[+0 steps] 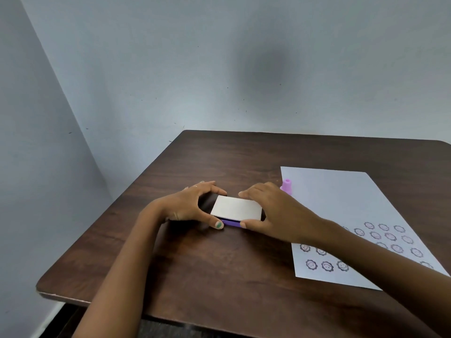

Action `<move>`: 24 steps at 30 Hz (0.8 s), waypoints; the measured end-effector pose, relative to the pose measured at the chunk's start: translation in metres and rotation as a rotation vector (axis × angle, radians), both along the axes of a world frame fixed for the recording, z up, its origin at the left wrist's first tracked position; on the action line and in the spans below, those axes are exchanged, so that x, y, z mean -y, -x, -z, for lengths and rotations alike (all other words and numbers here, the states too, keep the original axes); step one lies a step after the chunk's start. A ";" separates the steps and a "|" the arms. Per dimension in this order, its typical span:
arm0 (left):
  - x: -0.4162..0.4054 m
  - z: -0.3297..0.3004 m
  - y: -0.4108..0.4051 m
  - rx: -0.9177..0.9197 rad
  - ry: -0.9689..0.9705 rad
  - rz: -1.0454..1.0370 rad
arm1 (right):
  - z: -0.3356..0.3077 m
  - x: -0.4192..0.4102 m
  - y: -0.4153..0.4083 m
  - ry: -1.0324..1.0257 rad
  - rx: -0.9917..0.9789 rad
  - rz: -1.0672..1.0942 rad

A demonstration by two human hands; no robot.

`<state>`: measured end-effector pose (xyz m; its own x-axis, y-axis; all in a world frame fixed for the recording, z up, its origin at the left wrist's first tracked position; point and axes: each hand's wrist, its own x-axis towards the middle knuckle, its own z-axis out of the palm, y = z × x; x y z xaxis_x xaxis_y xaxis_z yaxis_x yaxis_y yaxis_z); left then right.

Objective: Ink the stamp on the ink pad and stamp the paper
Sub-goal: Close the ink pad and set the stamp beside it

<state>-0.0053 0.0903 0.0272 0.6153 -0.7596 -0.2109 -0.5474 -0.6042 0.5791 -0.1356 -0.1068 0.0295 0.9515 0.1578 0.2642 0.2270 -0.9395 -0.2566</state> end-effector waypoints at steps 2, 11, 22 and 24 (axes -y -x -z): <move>0.000 0.000 0.000 0.001 0.001 -0.006 | -0.002 0.001 -0.004 -0.018 -0.089 0.013; 0.000 -0.001 0.001 -0.020 0.016 -0.020 | -0.012 -0.004 -0.006 -0.160 -0.181 0.018; 0.001 -0.002 0.004 -0.014 0.030 -0.008 | -0.005 -0.007 -0.001 -0.023 -0.139 0.084; 0.001 -0.003 0.004 -0.007 0.030 -0.005 | -0.004 -0.009 0.002 0.025 -0.153 0.088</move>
<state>-0.0096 0.0892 0.0299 0.6178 -0.7625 -0.1922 -0.5404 -0.5893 0.6006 -0.1372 -0.0981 0.0334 0.9907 0.0773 0.1123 0.1042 -0.9605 -0.2580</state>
